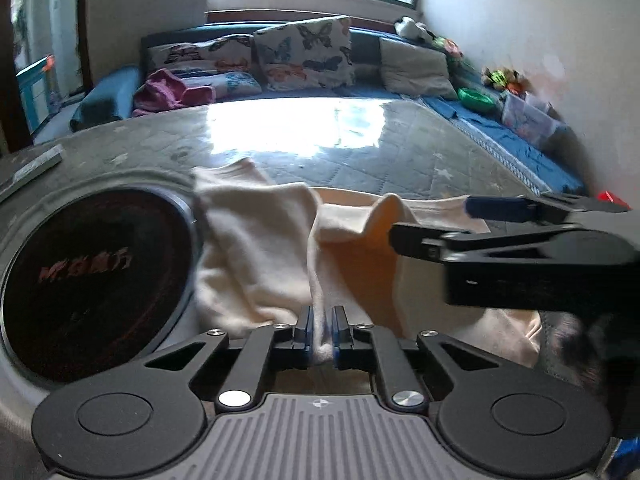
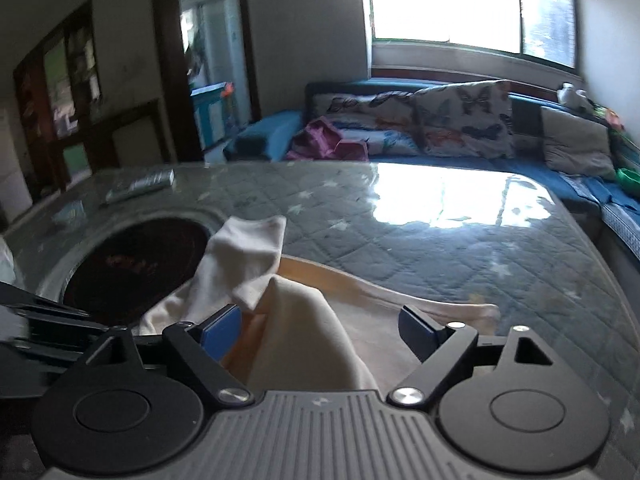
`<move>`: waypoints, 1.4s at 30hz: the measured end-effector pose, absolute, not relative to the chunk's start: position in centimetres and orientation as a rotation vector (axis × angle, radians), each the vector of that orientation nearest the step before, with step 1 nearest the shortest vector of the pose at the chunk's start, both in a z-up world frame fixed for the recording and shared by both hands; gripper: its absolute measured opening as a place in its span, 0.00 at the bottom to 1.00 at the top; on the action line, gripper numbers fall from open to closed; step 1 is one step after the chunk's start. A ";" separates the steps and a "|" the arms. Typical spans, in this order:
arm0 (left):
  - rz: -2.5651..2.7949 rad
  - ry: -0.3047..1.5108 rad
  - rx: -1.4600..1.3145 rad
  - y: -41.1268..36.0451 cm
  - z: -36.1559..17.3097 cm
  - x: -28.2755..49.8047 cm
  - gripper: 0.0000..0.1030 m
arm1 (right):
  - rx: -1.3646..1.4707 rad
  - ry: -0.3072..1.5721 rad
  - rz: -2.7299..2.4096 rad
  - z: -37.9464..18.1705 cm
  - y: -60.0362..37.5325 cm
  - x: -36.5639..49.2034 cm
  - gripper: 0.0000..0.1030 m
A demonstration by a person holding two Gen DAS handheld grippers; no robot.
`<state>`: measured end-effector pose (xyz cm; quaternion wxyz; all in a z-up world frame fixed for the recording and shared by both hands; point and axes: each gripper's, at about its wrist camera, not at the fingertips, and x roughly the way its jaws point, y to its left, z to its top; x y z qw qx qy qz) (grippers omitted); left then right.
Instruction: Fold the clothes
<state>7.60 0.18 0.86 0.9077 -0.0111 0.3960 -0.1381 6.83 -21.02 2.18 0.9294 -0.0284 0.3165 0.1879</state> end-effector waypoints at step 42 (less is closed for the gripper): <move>-0.225 0.736 0.142 0.1 1.2 13.0 0.68 | -0.074 0.672 0.387 -0.3 -20.4 8.6 0.51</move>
